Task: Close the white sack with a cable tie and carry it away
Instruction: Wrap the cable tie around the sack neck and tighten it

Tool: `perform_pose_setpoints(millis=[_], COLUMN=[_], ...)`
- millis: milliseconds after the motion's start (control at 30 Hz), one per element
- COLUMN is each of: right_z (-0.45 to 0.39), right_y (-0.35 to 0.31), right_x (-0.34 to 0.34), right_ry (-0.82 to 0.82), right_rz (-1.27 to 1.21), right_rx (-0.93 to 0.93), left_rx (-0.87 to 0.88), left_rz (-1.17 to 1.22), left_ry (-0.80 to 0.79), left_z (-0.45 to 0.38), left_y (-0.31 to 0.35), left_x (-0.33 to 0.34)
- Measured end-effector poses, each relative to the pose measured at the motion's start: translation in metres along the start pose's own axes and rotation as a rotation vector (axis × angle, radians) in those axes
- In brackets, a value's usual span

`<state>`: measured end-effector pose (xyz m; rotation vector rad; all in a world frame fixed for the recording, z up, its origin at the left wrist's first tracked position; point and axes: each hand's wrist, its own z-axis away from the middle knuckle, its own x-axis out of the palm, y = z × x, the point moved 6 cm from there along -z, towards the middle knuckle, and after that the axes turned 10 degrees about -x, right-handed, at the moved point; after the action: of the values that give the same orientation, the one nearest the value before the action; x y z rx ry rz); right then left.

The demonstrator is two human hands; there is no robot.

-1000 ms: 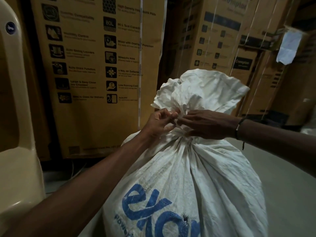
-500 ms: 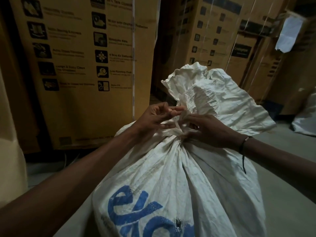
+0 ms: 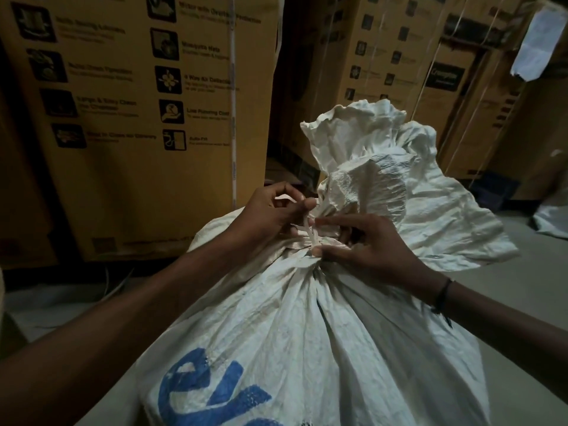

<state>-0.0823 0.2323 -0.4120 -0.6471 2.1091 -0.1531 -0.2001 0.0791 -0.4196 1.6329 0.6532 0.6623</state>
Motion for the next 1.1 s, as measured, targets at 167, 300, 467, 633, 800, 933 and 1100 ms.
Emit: perform_pose_setpoints(millis=[167,300,467,633,800,933,1100], right_z=[0.006,0.005,0.006,0.006,0.007,0.008,0.007], right_y=[0.0,0.0,0.003,0.004,0.004,0.002,-0.001], right_x=[0.004,0.003,0.002,0.003,0.004,0.005,0.003], right_ry=[0.056,0.071,0.096,0.105,0.117,0.11,0.118], right_rz=[0.008,-0.02,-0.069,-0.077,-0.083,-0.097,-0.082], right_rx=[-0.005,0.02,0.048,0.054,0.06,0.057,0.048], left_rx=[-0.111,-0.145,-0.24,-0.281,-0.246,-0.183,-0.323], left_rz=[-0.136,-0.286,-0.531,-0.66,-0.773,-0.803,-0.757], left_ry=[0.044,0.028,-0.047,-0.062,-0.003,0.081,0.009], left_z=[-0.003,-0.004,-0.006,-0.005,-0.008,-0.01,-0.009], left_y=[-0.005,0.008,0.014,0.017,0.016,0.012,0.01], left_x=[-0.005,-0.006,-0.007,-0.003,0.002,0.007,0.005])
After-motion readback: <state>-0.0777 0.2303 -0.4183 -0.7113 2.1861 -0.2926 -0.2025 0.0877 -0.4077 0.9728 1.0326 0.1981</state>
